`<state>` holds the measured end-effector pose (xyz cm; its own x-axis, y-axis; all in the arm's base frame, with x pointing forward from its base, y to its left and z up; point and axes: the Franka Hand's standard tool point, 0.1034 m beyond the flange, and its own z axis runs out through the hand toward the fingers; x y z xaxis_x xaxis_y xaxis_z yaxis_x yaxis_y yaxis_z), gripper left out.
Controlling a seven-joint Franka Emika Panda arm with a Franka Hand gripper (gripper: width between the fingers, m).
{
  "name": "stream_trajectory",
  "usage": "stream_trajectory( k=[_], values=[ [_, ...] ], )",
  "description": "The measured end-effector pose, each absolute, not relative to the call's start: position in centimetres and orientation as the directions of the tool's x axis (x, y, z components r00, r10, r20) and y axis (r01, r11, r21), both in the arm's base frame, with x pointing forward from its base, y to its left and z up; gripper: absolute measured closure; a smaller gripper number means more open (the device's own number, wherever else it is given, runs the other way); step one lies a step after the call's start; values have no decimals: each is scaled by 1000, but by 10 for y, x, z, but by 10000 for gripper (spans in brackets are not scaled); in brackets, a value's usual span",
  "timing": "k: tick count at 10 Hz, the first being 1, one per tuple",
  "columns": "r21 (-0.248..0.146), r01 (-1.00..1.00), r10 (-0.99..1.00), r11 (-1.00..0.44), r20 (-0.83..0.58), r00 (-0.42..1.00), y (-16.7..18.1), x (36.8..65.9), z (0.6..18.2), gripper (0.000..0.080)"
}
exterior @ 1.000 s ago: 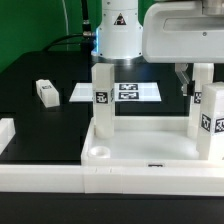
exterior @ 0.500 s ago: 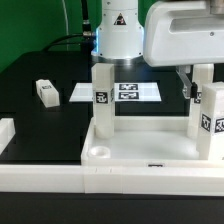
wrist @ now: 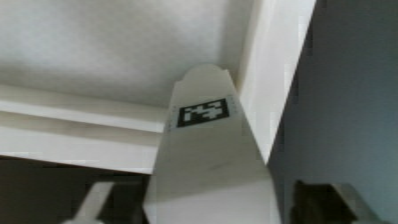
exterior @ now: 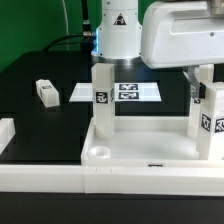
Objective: Assemble desk
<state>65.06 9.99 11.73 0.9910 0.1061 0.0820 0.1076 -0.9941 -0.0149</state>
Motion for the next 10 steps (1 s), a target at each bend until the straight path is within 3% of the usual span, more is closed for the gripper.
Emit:
stream_trajectory(
  k=[3,6,10],
  values=[
    [-21,47,45,-999,81,996,100,651,117,511],
    [-51,-262,-265,-964,70,962,98,651,117,511],
    [-47,-524,-526,-850,64,848,80,652,118,509]
  ],
)
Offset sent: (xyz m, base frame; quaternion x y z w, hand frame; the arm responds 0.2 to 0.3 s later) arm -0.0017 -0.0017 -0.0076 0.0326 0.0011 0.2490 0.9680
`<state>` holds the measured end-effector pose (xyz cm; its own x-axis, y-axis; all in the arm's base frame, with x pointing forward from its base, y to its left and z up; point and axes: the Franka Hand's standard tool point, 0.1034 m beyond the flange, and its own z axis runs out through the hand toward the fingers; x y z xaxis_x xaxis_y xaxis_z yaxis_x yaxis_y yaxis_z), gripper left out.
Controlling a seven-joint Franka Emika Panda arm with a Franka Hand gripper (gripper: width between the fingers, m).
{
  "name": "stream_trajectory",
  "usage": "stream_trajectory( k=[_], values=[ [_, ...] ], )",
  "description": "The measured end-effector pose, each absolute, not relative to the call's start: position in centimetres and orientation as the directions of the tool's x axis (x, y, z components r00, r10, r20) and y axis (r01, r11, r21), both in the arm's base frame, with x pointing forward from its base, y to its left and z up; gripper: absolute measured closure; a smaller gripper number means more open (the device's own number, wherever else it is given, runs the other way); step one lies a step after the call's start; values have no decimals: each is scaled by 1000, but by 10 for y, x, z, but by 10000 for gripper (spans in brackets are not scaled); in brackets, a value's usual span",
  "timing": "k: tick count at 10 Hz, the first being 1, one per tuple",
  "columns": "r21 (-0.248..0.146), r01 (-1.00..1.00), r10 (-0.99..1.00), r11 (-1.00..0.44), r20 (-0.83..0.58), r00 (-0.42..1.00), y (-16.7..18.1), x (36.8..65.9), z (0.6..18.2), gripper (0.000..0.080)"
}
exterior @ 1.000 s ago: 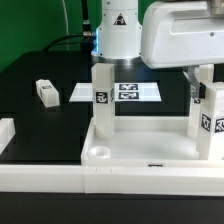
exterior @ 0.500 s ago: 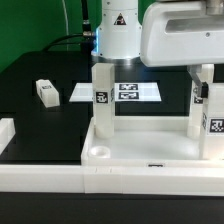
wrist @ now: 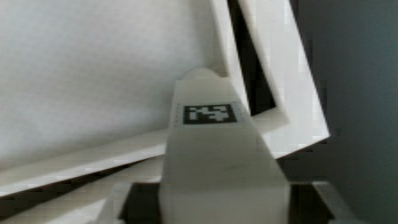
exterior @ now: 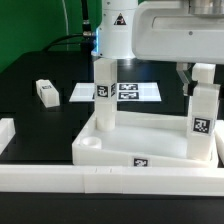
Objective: Assemble desk
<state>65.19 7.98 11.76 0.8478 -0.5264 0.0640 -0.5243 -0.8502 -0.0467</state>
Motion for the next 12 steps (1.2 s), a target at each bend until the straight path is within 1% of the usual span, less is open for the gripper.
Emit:
stream_trajectory(
  k=[2,3,4,5,6,7,8,9,10,11,12],
  values=[
    [-45,-632,-634,-774,67,771,67,653,119,507],
    [-46,-649,-650,-760,67,757,66,653,118,431],
    [-47,-648,-650,-760,67,757,67,653,118,431],
    [-47,-647,-648,-761,67,758,67,653,118,297],
    [-47,-647,-648,-761,67,758,67,653,118,181],
    [-42,-642,-643,-766,62,763,68,652,119,160],
    [-36,-615,-616,-788,49,786,74,648,127,160],
    [-44,-553,-555,-832,50,831,73,641,140,151],
    [-49,-492,-494,-869,49,868,63,631,150,151],
    [-50,-451,-454,-891,51,890,46,625,158,150],
    [-44,-389,-391,-920,53,919,26,619,160,150]
  ],
)
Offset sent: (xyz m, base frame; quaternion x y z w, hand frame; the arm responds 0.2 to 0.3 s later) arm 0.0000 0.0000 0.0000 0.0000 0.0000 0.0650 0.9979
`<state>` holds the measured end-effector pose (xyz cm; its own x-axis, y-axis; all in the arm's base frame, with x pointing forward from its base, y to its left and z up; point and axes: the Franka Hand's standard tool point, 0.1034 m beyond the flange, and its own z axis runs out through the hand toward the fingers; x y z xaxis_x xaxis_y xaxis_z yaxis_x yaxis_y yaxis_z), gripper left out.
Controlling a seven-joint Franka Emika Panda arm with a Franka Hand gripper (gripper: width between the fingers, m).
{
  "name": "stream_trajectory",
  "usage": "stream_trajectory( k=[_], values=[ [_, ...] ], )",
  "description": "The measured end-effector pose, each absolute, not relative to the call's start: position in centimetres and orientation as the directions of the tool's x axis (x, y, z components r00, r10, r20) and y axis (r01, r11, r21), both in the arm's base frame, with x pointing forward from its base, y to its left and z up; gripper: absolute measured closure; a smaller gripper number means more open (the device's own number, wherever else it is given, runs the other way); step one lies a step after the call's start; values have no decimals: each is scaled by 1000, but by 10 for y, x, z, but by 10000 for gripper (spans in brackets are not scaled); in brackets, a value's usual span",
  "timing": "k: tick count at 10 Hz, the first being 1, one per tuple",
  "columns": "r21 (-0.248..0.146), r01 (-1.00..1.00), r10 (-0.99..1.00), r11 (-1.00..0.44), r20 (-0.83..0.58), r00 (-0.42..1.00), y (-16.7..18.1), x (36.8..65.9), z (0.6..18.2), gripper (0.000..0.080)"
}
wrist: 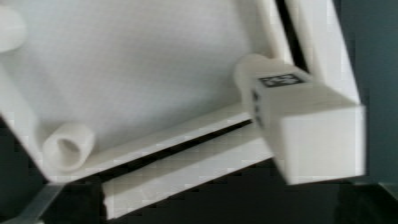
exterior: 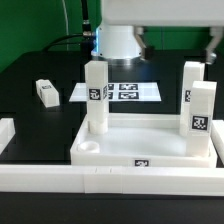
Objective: Assemble desk
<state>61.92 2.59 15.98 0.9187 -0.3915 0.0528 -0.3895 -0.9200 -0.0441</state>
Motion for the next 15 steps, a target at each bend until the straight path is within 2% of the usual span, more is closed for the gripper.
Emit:
stream_trajectory(
  k=[2,6,8,10,15],
  values=[
    [-33,-372,-374,-928,47,926,4,617,154,150],
    [-30,-342,-344,-939,49,938,4,616,152,150],
    [-3,-159,-159,-987,50,986,-34,602,141,150],
    [13,-22,-21,-1000,40,999,-70,596,136,150],
    [19,27,28,-999,42,999,-78,594,135,150]
  ],
)
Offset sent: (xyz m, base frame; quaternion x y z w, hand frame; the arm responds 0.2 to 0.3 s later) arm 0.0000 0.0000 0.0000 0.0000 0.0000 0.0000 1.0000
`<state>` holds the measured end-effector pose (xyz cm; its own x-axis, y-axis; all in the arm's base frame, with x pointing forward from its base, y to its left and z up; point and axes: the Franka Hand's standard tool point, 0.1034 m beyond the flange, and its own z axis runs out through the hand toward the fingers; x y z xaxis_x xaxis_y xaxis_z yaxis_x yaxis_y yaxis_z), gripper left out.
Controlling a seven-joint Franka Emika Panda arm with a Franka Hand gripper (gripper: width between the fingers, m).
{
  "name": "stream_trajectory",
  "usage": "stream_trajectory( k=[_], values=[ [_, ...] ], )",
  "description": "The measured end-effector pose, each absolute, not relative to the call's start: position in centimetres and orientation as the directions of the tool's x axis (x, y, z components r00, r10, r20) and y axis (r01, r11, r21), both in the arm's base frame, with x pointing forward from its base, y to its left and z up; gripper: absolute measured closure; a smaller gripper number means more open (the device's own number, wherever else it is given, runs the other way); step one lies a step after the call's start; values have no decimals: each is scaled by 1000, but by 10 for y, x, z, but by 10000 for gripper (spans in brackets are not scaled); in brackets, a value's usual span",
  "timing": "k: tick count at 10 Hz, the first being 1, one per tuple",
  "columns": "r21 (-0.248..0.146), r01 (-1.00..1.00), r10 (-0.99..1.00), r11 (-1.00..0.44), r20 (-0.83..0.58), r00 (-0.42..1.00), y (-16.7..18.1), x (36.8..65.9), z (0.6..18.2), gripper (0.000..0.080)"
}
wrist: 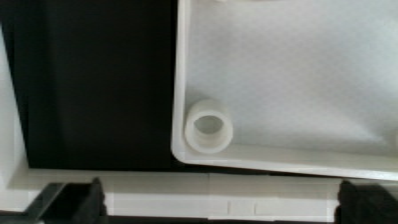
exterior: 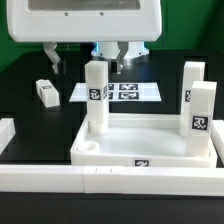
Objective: Assemble desk
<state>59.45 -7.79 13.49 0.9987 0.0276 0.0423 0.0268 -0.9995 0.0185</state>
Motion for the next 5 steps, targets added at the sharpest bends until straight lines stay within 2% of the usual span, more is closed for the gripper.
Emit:
stream_trajectory(
  k=[1,3,5],
  values=[
    [40,122,124,-992,50,991,-101,585,130,150],
    [59,172,174,-983,38,984,-143,564,119,150],
    [58,165,167,-985,35,985,-148,561,118,150]
  ],
)
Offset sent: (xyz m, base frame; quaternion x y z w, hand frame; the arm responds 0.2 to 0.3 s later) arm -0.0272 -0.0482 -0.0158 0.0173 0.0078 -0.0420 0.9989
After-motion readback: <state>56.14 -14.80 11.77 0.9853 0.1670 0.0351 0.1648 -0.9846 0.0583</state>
